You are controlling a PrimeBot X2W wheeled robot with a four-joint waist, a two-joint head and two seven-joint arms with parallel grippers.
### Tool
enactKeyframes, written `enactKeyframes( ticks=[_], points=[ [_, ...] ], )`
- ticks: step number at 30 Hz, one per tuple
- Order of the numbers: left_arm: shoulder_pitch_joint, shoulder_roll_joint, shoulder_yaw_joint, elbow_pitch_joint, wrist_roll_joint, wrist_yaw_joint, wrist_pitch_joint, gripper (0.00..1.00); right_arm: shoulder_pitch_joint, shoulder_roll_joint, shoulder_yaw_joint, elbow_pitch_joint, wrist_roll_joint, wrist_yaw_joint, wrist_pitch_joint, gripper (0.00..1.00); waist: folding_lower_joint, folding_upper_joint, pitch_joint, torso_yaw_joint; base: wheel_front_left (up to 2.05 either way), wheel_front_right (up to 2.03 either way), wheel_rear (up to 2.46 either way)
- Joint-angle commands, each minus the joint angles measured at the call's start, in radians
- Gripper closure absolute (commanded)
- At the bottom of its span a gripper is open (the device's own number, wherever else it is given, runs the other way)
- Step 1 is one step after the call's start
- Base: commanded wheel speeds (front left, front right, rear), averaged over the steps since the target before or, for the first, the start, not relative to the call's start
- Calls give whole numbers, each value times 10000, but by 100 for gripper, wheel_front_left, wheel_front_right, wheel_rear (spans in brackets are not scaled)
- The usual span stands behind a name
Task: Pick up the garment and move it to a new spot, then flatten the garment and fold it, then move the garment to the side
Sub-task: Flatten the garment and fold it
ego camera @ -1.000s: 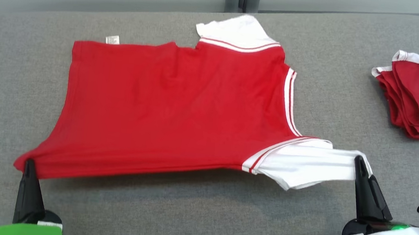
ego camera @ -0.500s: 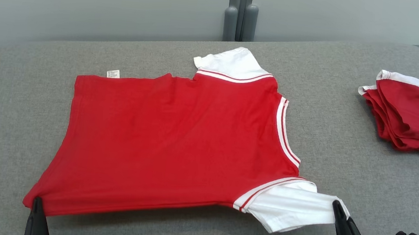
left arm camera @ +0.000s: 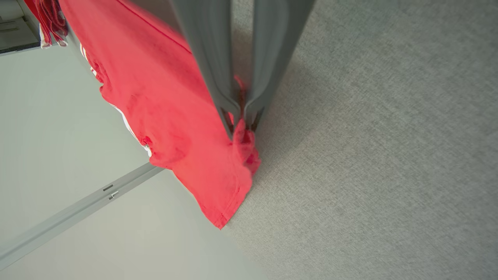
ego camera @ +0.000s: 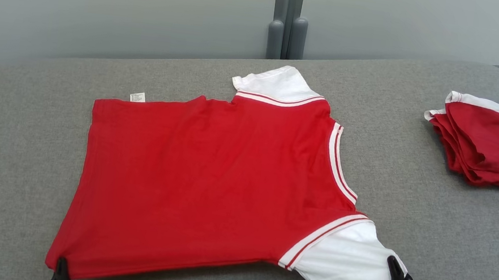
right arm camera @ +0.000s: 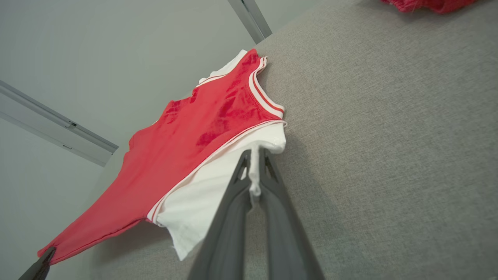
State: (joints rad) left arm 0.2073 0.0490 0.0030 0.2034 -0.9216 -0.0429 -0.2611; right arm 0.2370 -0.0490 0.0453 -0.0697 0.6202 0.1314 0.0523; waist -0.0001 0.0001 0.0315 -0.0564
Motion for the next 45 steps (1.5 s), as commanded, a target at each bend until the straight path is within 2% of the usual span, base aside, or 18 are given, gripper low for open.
enactKeyframes(
  ticks=[1, 10, 18, 26, 36, 45],
  points=[
    [-129, 36, -14, 108, 73, 70, -49, 100, -18, -33, 9, 94, 7, -12, 8, 100, 1, -1, -74, 18, 0, 0, 0],
    [-494, 68, -107, 667, 174, -46, -49, 100, -200, -32, 227, 726, -44, -11, 53, 100, 1, -1, -299, 30, 0, 0, 0],
    [-798, 61, -198, 618, 30, -212, -13, 100, -446, -31, 384, 707, -16, -8, -100, 100, 1, -1, -327, 60, 0, 0, 0],
    [-2154, 91, -440, 1280, 57, -192, 255, 100, -1592, -31, 86, 1125, -24, -6, -378, 100, 1, -1, -126, 253, 0, 0, 0],
    [-4570, 65, -497, 3330, 232, -407, 42, 100, -4258, -31, 217, 3148, 14, -6, -796, 100, 1, -1, 641, 353, 0, 0, 0],
    [-6160, 56, -388, 5312, 580, -563, -49, 100, -6591, -31, 613, 5901, -218, -6, -1086, 100, 1, -1, 1267, 366, 0, 0, 0]
  ],
)
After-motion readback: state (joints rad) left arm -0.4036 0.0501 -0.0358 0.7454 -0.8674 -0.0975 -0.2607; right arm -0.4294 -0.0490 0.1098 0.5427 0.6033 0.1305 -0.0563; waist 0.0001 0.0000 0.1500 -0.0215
